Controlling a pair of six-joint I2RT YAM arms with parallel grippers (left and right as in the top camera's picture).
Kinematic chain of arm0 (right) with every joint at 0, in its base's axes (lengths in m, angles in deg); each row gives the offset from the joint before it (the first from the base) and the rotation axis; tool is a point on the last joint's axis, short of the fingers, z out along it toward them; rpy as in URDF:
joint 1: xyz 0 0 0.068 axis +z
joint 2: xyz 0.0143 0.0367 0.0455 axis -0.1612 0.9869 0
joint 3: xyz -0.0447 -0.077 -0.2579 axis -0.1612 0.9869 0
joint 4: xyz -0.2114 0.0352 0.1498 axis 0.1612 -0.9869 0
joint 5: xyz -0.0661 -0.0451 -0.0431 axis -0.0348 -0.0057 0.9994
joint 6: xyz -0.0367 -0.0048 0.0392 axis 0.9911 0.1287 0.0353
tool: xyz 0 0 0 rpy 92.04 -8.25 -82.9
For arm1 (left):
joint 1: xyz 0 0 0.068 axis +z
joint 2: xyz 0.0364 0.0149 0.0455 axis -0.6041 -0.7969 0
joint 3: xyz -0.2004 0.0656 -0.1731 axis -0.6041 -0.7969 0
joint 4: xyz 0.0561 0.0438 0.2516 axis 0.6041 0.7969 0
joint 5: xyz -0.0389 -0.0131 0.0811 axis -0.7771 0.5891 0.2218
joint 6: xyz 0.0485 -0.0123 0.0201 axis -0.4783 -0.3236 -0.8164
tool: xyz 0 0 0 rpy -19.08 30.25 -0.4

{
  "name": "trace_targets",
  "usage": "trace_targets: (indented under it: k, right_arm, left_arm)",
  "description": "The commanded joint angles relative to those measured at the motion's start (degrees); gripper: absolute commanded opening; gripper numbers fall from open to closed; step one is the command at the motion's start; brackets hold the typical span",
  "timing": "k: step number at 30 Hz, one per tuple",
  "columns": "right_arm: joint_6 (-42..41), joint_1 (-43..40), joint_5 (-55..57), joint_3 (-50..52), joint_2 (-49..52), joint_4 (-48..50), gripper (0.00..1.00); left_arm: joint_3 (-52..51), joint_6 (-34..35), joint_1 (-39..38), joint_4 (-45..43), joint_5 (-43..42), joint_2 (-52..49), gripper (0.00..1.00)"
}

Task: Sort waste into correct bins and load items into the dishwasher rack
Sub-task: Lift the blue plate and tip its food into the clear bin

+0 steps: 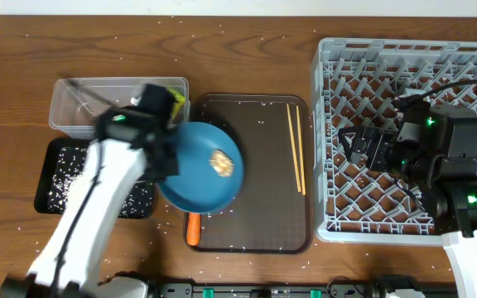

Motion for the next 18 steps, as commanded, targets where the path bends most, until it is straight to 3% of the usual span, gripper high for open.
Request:
trace_targets:
  k: [1,9,15,18]
  right_arm:
    - [-0.79,-0.61,-0.44,-0.26,0.07,0.13,0.99]
    - [-0.79,-0.61,-0.44,-0.26,0.07,0.5,0.99]
    - [-0.79,-0.61,-0.44,-0.26,0.07,0.81,0.99]
    - [-0.76,-0.61,-0.39,-0.26,0.07,0.81,0.99]
  left_arm:
    - [1.18,0.7,5.46,2.16,2.19,5.81,0.06]
    - [1.18,1.6,18.21,6.97,17.09,16.5,0.06]
    - [1.18,2.86,19.43,6.21,30.62,18.97,0.06]
    - [1.18,6.8,19.43,5.97,37.16,18.43,0.06]
